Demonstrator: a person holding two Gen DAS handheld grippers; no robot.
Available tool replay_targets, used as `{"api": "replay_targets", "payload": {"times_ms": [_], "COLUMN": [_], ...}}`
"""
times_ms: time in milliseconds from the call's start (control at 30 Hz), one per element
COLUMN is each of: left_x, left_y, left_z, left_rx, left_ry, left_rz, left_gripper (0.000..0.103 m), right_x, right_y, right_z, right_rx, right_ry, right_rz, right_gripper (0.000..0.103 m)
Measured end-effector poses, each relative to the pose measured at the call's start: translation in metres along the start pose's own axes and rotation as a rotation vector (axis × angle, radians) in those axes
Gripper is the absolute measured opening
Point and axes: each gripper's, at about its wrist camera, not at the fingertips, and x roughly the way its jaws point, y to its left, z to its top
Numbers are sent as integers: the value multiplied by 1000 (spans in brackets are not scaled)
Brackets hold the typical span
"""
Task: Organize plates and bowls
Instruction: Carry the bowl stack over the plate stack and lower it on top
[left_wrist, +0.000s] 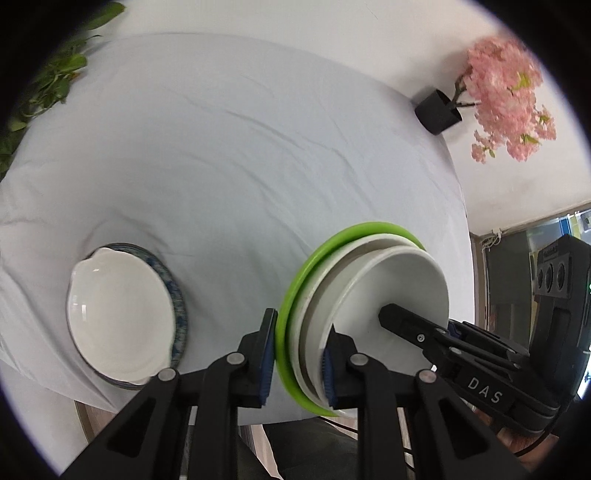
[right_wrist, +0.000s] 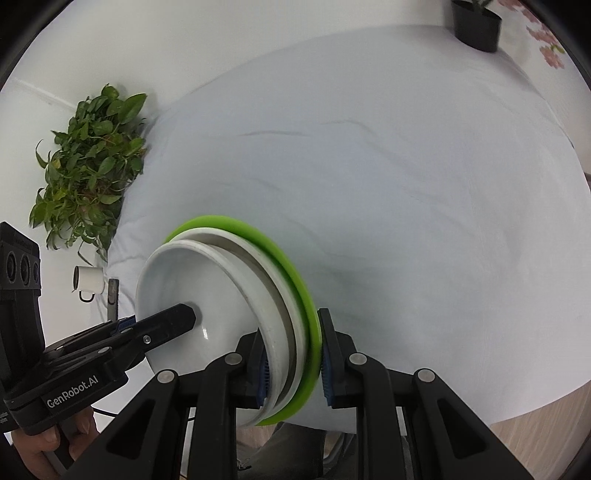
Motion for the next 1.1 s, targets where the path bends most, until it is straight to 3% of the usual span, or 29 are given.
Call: {"api": "replay_targets", "payload": {"times_ms": [167,433,733,1100], "left_x": [-19,-28,-8,22], "left_y": [53,161,232,244], "left_z": [5,12,1,-3], "left_rx": [-31,-81,-133,-157], "left_ry": [-8,44,113,156], "left_rz": [5,24,-6,-33], "left_gripper": [20,20,20,20], "right_x": [12,86,154,195], "right_y": [72,179,222,226], "right_z": [2,-12,-37,-47], "right_rx": [-29,-40,-33,3], "right_ry": [2,57,132,147], "right_rz": [0,3,-45,-95], "right_gripper": [20,20,19,19]}}
